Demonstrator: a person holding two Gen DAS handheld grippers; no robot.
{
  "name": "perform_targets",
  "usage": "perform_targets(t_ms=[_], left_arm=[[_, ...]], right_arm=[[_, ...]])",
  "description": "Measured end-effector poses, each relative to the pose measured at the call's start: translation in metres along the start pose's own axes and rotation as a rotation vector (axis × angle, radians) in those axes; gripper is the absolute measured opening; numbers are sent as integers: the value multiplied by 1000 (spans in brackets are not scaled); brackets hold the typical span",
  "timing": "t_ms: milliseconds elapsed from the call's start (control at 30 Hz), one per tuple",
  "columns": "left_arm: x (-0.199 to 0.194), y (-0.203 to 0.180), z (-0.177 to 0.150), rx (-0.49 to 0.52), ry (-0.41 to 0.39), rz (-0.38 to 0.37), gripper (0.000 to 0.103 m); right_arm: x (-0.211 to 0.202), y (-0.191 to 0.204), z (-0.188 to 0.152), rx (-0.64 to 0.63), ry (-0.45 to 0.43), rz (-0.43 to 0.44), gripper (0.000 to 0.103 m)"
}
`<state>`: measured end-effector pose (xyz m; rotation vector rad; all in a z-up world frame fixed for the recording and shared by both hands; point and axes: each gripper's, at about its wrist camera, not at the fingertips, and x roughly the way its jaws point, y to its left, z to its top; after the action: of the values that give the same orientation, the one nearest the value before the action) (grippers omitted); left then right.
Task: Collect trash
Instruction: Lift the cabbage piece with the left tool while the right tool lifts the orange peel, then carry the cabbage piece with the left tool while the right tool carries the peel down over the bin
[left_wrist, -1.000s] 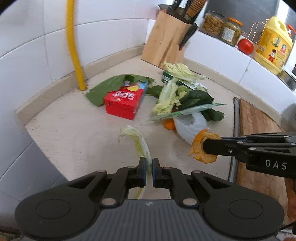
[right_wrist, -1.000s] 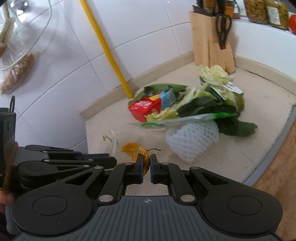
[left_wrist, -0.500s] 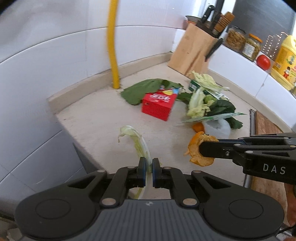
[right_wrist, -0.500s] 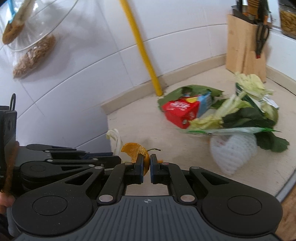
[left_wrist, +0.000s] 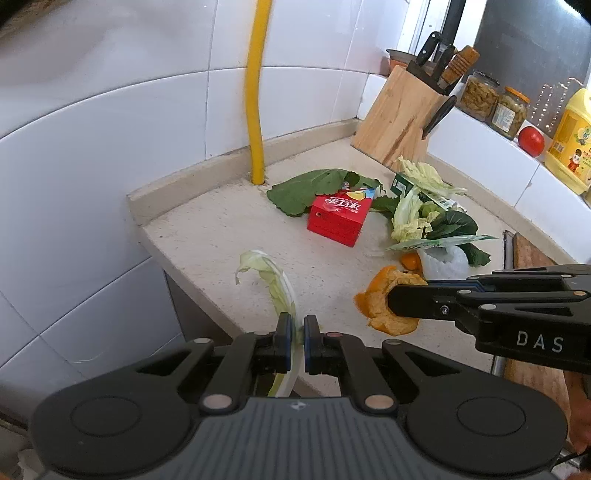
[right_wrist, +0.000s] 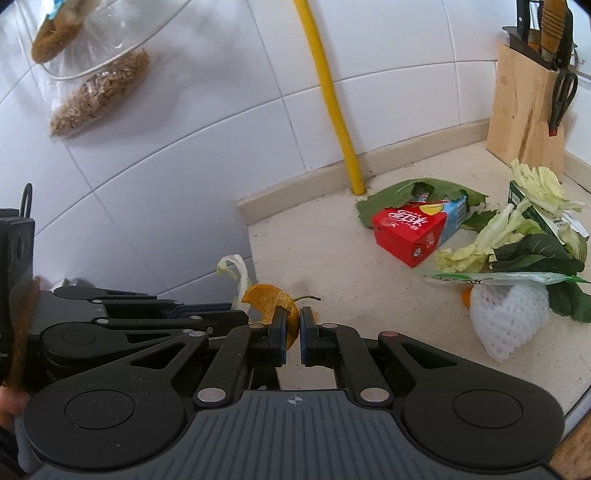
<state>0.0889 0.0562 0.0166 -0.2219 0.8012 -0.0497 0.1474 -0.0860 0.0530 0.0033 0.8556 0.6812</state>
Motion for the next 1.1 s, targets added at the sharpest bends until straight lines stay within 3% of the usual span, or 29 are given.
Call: perform_targets(t_ms=[633,1100], left_arm=[[-18,11,-10,-11,-35,-1,4],[-40,47,-25,-52,-53,33,4]], right_arm=[[2,25,-3,-23,3,7,10],[19,64,-8,-58,26,53,10]])
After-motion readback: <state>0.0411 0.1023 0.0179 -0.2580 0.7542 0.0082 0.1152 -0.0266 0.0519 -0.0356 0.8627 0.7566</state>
